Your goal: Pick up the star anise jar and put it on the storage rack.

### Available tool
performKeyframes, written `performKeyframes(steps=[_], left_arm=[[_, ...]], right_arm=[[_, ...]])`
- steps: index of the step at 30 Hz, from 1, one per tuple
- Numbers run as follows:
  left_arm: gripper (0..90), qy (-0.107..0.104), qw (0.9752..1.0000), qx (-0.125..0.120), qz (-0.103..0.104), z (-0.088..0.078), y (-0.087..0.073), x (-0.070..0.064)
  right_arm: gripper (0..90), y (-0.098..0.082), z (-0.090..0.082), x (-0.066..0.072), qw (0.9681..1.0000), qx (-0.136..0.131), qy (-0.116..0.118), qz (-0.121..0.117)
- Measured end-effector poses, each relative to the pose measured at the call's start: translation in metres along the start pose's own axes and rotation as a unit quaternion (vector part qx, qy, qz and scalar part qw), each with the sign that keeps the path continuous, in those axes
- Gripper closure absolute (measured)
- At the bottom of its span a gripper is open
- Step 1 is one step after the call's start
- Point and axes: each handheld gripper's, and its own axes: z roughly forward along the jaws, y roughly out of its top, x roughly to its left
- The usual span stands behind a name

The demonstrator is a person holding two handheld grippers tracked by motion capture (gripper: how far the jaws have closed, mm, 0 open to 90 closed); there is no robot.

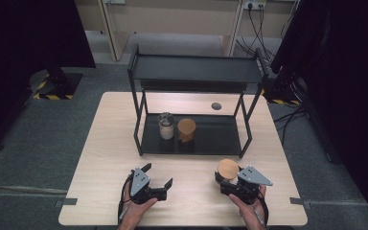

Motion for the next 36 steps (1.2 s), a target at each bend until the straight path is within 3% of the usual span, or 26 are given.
performKeyframes(steps=[36], left_arm=[[1.8,0.000,1.0000,0.000,0.000,0.000,0.000,0.000]], right_arm=[[26.1,0.022,0.033,-0.004,0.9998,0.009,0.014,-0.005]])
